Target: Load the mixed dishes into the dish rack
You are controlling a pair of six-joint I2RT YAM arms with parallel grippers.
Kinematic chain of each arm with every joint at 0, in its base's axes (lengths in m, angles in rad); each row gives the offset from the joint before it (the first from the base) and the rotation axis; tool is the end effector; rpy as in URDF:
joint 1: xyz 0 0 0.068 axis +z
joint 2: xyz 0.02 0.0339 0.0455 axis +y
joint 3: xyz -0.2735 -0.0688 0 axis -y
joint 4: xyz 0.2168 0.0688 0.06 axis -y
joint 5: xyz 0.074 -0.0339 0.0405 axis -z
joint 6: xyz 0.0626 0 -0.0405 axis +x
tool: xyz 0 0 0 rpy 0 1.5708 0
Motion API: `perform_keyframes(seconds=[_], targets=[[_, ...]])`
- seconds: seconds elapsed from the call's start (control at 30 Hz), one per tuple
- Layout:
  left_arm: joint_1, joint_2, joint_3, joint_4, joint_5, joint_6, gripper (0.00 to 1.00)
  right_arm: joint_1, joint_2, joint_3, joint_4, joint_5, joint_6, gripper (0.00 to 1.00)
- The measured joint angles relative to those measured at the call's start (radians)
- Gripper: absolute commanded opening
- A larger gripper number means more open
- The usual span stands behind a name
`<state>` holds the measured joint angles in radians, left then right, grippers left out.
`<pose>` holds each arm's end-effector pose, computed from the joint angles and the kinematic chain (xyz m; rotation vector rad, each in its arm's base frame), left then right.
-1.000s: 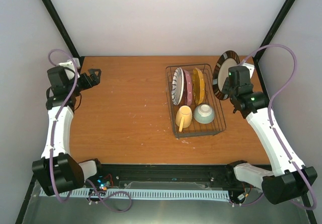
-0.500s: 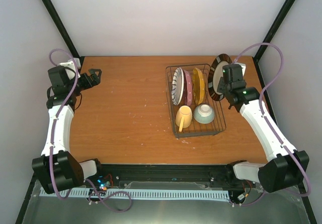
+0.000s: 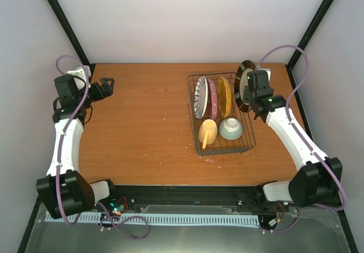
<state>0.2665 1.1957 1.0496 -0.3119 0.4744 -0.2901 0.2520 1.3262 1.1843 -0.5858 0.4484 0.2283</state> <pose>0.2577 0.0407 0.3384 -0.2586 1.9923 -0.4948 0.2724 0.0421 0.3209 0.2001 2.2164 -0.2542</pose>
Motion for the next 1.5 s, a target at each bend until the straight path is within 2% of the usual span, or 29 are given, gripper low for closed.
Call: perform_keyframes(seconds=[0.43, 0.87, 1.1, 1.23, 1.4, 1.5], targets=[[0.000, 0.013, 0.000, -0.001, -0.021, 0.031, 1.00, 0.007, 0.098, -0.014, 0.087, -0.002, -0.056, 0.03], [0.000, 0.027, 0.000, -0.001, -0.021, 0.039, 1.00, 0.053, 0.109, -0.054, 0.118, 0.047, -0.089, 0.04], [0.000, 0.027, -0.003, -0.001, -0.017, 0.039, 1.00, 0.071, 0.112, -0.065, 0.122, 0.024, -0.066, 0.15], [0.000, 0.026, -0.004, -0.001, -0.016, 0.039, 1.00, 0.092, 0.124, -0.079, 0.103, -0.002, -0.055, 0.17], [0.000, 0.026, -0.008, -0.001, -0.013, 0.039, 1.00, 0.103, 0.127, -0.079, 0.100, -0.014, -0.049, 0.36], [0.000, 0.026, -0.008, -0.001, -0.013, 0.039, 1.00, 0.103, 0.127, -0.079, 0.093, -0.008, -0.040, 0.42]])
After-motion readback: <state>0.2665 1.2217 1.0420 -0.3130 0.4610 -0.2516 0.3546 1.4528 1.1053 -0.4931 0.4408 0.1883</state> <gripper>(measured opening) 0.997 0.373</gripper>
